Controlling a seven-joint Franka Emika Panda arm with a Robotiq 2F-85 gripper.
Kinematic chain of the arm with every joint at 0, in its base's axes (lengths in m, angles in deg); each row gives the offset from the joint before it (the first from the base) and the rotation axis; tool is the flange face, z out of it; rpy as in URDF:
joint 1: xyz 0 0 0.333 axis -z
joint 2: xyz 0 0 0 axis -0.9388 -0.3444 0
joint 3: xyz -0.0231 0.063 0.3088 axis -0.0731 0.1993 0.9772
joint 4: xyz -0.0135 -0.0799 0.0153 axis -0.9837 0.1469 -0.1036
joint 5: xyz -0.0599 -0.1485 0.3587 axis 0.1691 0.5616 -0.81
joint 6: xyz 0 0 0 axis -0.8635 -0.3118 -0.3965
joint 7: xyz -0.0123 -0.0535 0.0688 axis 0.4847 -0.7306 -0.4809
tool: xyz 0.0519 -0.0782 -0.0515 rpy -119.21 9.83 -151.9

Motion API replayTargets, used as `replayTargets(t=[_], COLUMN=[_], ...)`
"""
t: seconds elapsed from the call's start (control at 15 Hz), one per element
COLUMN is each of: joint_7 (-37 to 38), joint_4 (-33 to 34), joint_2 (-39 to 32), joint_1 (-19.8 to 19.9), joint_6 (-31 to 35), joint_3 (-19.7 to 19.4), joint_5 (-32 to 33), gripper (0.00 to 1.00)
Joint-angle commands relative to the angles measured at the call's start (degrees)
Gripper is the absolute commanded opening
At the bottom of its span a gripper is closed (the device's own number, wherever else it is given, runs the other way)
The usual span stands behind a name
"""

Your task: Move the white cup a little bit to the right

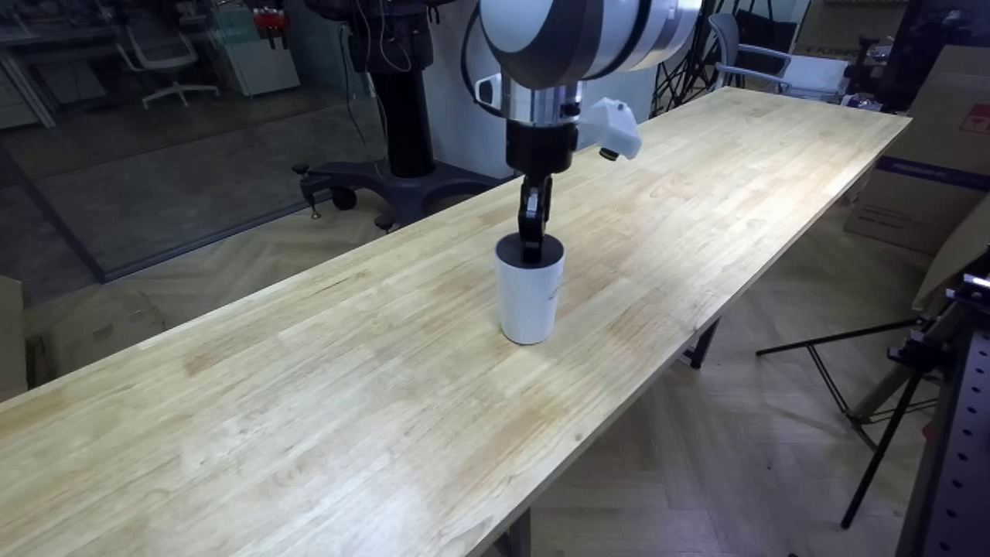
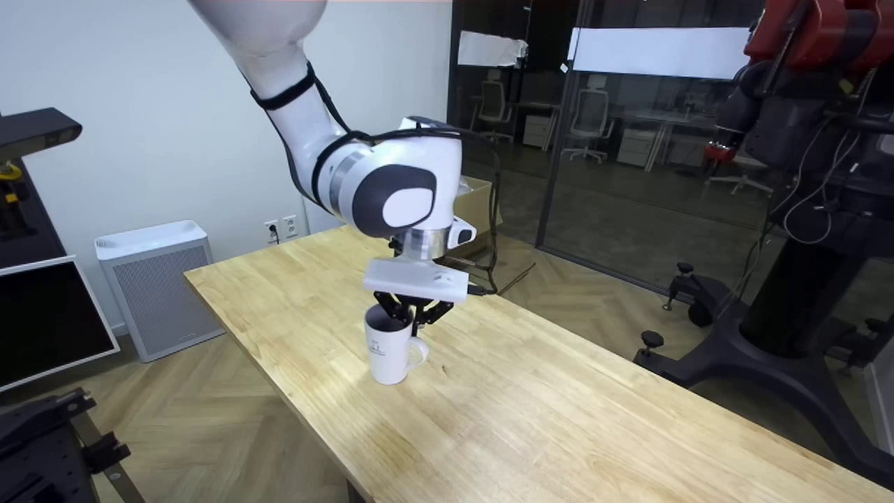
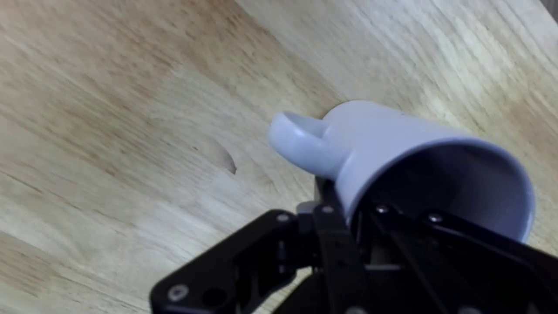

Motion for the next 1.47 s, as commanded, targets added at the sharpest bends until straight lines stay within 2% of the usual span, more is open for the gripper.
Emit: replayTargets(t=[0.0,0.2,0.47,0.73,1.0,1.4], joint_7=[4.9,7.7,13.2,23.7,33.6,35.3], joint_4=[-10.7,-16.1,-18.8,-18.6,-16.9,-14.9], joint_2=[7.3,10.5,12.7,13.3,12.3,11.2], joint_1=[3.4,5.6,7.2,4.9,1.6,1.8], joint_6=[5.7,9.3,11.0,12.1,9.6,3.6], joint_3=[1.5,1.7,1.2,-1.7,-6.1,-6.1], joint_5=[-4.5,-8.1,-11.4,-10.8,-7.9,-8.8], gripper=[0.03,0.03,0.03,0.03,0.03,0.03])
